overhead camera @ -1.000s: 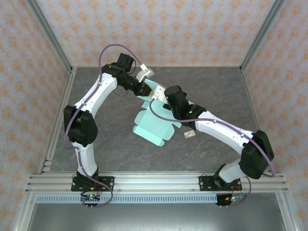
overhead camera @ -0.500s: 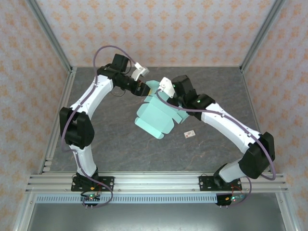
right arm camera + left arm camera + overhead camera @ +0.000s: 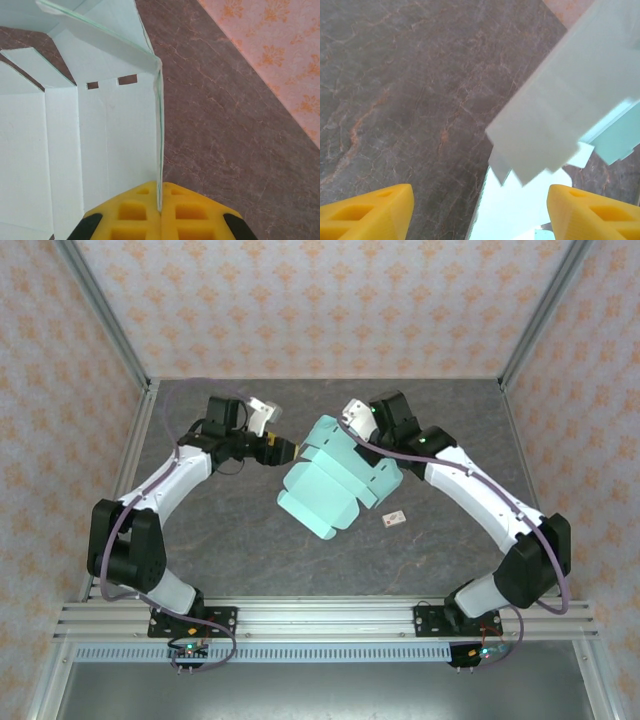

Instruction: Fold the paper box

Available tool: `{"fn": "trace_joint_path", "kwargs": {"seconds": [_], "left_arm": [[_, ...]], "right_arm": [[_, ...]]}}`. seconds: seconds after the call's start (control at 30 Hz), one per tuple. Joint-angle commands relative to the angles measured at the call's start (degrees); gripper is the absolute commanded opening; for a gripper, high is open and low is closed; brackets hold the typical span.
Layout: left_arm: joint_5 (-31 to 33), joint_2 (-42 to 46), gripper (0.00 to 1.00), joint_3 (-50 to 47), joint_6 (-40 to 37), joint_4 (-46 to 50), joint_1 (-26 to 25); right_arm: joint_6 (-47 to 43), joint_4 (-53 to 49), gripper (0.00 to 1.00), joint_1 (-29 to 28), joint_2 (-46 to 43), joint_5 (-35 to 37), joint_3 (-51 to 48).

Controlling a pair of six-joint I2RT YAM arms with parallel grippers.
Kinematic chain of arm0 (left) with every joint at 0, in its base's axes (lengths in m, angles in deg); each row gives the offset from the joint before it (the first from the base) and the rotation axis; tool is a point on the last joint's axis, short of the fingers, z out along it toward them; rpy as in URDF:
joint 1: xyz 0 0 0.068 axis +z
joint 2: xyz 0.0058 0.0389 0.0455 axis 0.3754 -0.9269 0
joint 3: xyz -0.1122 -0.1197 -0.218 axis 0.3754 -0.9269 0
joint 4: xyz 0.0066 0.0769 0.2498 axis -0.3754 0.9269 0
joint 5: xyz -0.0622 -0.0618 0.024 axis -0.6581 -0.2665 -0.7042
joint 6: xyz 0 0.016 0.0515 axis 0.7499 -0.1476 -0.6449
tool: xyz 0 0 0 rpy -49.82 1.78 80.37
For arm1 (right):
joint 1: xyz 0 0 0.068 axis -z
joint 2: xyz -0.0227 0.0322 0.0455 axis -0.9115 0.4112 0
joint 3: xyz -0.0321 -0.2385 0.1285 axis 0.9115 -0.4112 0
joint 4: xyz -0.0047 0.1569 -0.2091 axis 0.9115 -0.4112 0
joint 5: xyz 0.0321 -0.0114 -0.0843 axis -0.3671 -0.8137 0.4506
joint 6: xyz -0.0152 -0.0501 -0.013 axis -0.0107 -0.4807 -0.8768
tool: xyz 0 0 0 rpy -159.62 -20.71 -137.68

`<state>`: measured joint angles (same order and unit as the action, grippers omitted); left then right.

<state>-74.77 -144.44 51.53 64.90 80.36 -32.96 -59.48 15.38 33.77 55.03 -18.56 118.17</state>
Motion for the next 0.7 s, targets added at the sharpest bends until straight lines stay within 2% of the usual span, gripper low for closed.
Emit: {"fn": "trace_joint_path", "kwargs": {"seconds": [0.0, 0.17, 0.4, 0.53, 0.67], "left_arm": [[-4.19, 0.20, 0.73, -2.15, -2.70, -11.22, -0.26], [-6.40, -2.63, 0.75, -5.01, -6.78, -16.16, -0.34], [-6.85, -10.20, 0.80, -3.07, -11.16, -23.21, -1.87], [-11.05, -14.01, 0.81, -0.06, -13.87, -20.95, -2.47], [-12.42, -15.31, 0.80, -0.36, -13.86, -21.56, -3.57]], "right_arm": [[1.77, -1.90, 0.00, 1.37, 0.83, -3.67, 3.46], [2.61, -2.55, 0.00, 3.50, 1.17, -7.78, 4.69], [2.71, -3.31, 0.00, 3.80, 2.22, -8.11, 5.30], [2.84, -3.75, 0.00, 3.82, 2.53, -7.67, 6.03], [2.95, -3.60, 0.00, 3.82, 2.93, -7.07, 6.23]]}}
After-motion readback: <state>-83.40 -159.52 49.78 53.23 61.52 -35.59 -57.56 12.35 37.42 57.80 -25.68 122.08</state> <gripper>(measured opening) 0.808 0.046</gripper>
